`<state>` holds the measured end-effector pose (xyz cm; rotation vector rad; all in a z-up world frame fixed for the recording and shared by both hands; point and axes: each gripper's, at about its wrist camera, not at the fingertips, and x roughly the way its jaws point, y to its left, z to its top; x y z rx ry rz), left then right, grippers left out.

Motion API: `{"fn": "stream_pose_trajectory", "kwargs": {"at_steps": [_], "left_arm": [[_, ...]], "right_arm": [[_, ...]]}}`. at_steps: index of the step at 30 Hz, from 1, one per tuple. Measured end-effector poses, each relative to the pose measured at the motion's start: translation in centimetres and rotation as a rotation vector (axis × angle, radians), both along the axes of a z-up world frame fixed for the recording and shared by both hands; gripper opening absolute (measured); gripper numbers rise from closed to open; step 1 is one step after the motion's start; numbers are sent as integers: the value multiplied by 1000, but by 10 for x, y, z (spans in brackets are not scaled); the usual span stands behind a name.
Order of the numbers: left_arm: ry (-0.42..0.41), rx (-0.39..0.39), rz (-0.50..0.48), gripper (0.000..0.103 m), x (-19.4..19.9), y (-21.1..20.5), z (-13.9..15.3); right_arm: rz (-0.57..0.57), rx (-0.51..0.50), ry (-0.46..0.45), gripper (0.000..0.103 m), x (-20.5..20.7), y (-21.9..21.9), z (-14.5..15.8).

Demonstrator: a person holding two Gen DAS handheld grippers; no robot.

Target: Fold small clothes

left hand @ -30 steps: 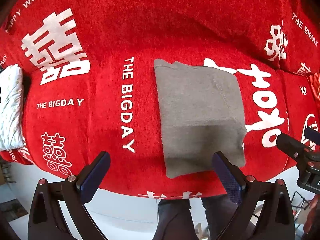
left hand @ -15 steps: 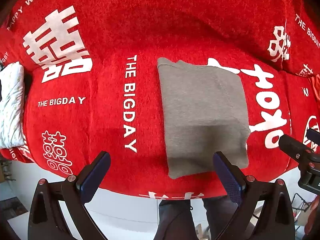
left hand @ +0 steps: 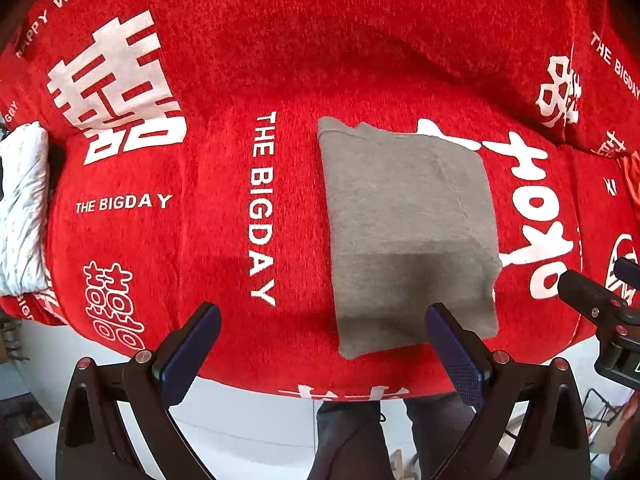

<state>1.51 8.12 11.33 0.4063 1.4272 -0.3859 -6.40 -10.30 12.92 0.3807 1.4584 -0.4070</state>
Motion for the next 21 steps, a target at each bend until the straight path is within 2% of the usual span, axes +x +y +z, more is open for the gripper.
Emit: {"fn": "stream_pose_trajectory", "kwargs": {"at_steps": [21], "left_arm": [[-7,-3,2,102,-3,5,1]], "right_arm": [[0,-3,6,103,-4,5,-2]]}}
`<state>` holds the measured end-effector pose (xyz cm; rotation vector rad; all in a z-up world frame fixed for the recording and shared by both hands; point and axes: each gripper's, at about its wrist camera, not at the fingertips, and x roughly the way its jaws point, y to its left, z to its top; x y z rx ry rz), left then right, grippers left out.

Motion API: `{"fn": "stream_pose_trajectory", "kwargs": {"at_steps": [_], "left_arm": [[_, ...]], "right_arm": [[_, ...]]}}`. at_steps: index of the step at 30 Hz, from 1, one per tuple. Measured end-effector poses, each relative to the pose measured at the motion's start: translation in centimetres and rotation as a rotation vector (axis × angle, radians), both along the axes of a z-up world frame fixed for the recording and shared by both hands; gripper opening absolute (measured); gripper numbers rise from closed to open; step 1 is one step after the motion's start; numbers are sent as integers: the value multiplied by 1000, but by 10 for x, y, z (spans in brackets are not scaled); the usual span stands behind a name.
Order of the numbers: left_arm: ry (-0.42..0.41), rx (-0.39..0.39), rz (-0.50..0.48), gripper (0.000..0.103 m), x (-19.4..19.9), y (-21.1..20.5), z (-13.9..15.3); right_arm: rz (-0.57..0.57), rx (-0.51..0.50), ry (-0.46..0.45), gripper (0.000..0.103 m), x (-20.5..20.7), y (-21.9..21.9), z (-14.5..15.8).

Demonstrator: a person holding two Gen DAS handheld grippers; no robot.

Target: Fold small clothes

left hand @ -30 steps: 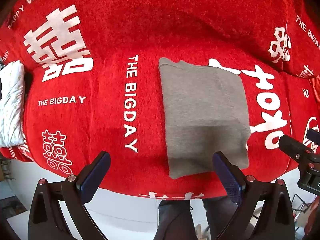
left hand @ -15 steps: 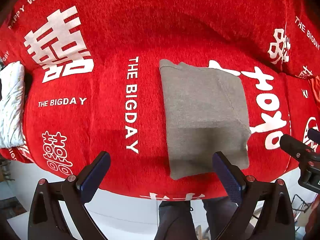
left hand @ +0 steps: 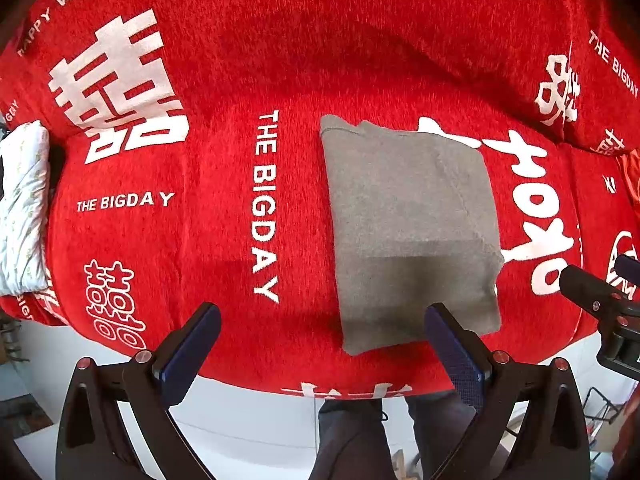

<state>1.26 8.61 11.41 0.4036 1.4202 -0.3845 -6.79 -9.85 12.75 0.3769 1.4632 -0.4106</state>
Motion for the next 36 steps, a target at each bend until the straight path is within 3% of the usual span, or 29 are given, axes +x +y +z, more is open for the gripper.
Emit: {"fn": "stream_pose_trajectory", "kwargs": {"at_steps": [36], "left_arm": [[-20,-8,1,102,3,6,4]], "right_arm": [[-17,-7,7,103,-2,1,2]]}}
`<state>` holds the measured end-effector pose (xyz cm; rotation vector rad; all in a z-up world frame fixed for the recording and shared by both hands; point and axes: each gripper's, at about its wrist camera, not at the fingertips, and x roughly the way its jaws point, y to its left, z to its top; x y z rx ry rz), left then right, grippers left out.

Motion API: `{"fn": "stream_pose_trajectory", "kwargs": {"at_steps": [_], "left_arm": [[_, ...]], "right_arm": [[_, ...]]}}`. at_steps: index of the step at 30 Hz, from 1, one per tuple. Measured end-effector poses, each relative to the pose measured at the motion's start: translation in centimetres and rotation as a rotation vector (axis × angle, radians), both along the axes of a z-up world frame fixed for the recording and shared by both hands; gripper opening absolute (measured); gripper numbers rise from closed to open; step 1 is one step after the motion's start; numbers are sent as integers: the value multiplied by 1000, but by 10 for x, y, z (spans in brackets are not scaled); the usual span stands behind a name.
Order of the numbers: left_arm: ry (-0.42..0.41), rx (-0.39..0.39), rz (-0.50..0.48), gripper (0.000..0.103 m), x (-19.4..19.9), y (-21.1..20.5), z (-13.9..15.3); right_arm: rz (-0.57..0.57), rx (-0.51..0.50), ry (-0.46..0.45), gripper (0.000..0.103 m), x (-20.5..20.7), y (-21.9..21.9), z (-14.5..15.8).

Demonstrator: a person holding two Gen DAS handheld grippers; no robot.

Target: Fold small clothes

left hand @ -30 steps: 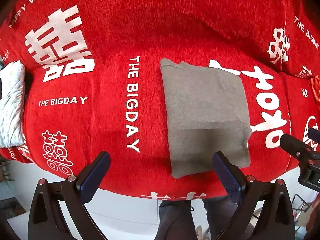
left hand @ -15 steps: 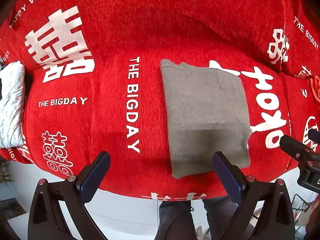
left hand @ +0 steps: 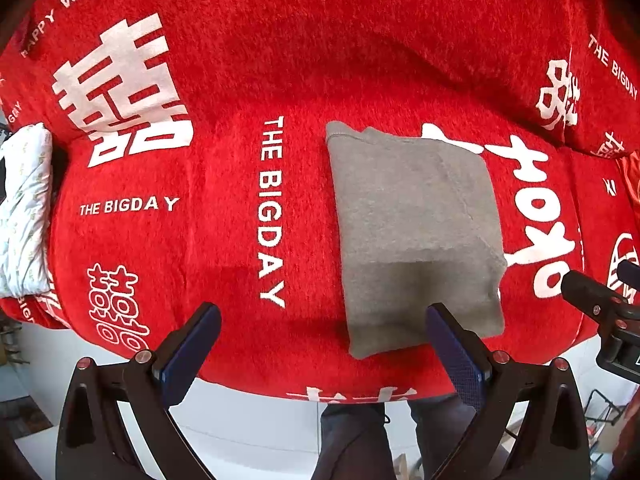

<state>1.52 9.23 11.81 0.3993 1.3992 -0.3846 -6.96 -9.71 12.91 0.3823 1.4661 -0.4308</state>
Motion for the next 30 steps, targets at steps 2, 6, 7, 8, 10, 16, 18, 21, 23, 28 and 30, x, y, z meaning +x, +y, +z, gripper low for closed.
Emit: {"fn": "stream_pose_trajectory", "kwargs": {"at_steps": [2,6,7,8,10,16,18,21,23,28,30], "left_arm": [[2,0,1,102,0,1,-1],[3,-3,3,102,0,2,-1],[4,-3,3,102,0,2,-1],[4,-6,3,102,0,2,-1],[2,-5,2,102,0,3,-1],[-22,1,5,102,1,4,2],[-21,-1,9,102,2,5,2],[-21,-5,17,102,3,6,0],[-13,-11,21,102,4,6,-3],[-42,-26,-28,102,1,2,-6],[-60,-25,-67,102,-2,-1,-5]], "right_arm": [[0,0,0,103,0,1,0],[-1,-2,0,103,0,3,0],[-1,-3,0,103,0,3,0],[-1,-2,1,103,0,3,0],[-1,-2,1,103,0,2,0],[-12,-6,3,103,-2,7,-1],[-19,-7,0,103,-3,8,-2],[-32,-5,-10,103,-4,10,-4],[-41,-10,-9,103,-5,10,-6],[-67,-14,-12,103,-7,10,-11],[-73,-15,-13,103,-8,10,-11]]}}
